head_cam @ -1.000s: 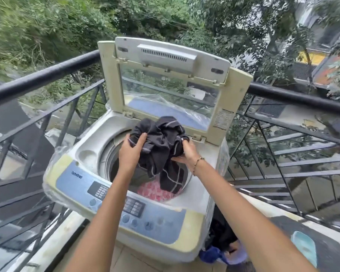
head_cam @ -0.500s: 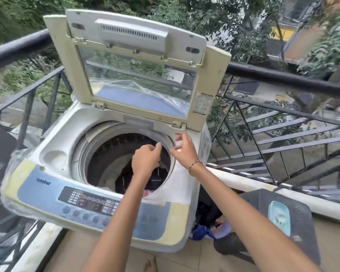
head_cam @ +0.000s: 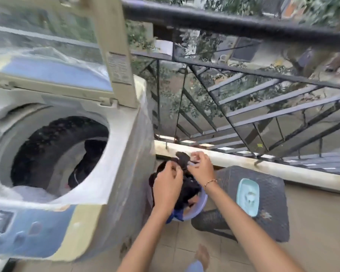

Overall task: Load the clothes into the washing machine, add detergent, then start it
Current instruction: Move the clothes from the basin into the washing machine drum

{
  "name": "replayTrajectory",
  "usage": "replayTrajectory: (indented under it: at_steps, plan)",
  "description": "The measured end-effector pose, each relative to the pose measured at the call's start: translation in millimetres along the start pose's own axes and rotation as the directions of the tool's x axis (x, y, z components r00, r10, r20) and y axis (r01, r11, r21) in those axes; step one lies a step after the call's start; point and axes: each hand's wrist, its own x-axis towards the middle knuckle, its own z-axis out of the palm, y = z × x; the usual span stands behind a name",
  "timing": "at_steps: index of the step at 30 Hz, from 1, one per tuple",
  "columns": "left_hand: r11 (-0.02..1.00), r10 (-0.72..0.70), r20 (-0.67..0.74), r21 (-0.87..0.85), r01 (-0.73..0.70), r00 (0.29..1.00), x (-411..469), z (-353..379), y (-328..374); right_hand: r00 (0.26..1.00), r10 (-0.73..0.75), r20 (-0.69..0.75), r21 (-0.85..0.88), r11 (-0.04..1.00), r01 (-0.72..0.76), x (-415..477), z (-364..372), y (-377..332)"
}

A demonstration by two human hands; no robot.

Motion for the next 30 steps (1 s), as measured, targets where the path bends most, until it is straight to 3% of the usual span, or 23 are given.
replayTrajectory:
  at_steps: [6, 9, 11, 15, 18, 20, 22, 23, 25, 27, 28, 30]
  plan:
    - [0.95, -0.301, 0.097, 0.12, 0.289, 0.949, 18.0, 113.9, -89.8, 0.966, 0.195, 0.168, -0.088, 0.979, -0.182, 30.1, 34.0, 153.9]
    - [0.899, -0.429, 0.109, 0.153, 0.411, 0.897, 22.6, 147.1, -134.1, 0.93, 0.201, 0.308, -0.218, 0.966, -0.136, 41.5, 62.7, 204.8]
    - [0.888, -0.446, 0.111, 0.179, 0.424, 0.888, 30.9, 167.2, -164.1, 0.895, 0.198, 0.401, -0.288, 0.954, -0.083, 51.0, 89.2, 237.0]
    - [0.908, -0.386, 0.078, 0.206, 0.364, 0.919, 48.9, 192.9, -203.8, 0.879, 0.158, 0.451, -0.405, 0.913, 0.044, 62.5, 136.6, 275.0]
    - [0.91, -0.404, 0.062, 0.134, 0.393, 0.913, 60.6, 209.1, -218.7, 0.885, 0.173, 0.433, -0.405, 0.914, 0.02, 66.2, 163.2, 287.3]
    - [0.821, -0.567, 0.06, -0.044, 0.569, 0.822, 68.5, 217.9, -224.5, 0.895, 0.133, 0.426, -0.457, 0.885, 0.086, 65.1, 172.2, 295.1]
    - [0.604, -0.749, 0.121, -0.282, 0.746, 0.652, 79.4, 223.0, -228.7, 0.873, 0.081, 0.48, -0.412, 0.9, 0.143, 53.5, 174.2, 295.0]
    - [0.52, -0.785, 0.155, -0.362, 0.774, 0.6, 84.8, 224.1, -231.0, 0.846, 0.064, 0.529, -0.365, 0.917, 0.159, 43.0, 174.7, 294.1]
    - [0.449, -0.801, 0.195, -0.429, 0.783, 0.566, 91.8, 225.6, -238.4, 0.786, 0.043, 0.617, -0.316, 0.928, 0.198, 18.4, 175.0, 294.1]
    - [0.496, -0.783, 0.2, -0.369, 0.786, 0.588, 93.6, 226.3, -248.5, 0.706, 0.03, 0.708, -0.277, 0.931, 0.239, -3.0, 171.5, 297.2]
    - [0.54, -0.766, 0.204, -0.312, 0.782, 0.61, 93.7, 226.6, -254.7, 0.678, 0.044, 0.734, -0.237, 0.952, 0.195, -8.8, 168.7, 300.0]
    - [0.59, -0.737, 0.227, -0.242, 0.77, 0.637, 93.0, 225.4, -266.0, 0.728, 0.151, 0.668, -0.108, 0.989, -0.105, -6.1, 161.1, 300.1]
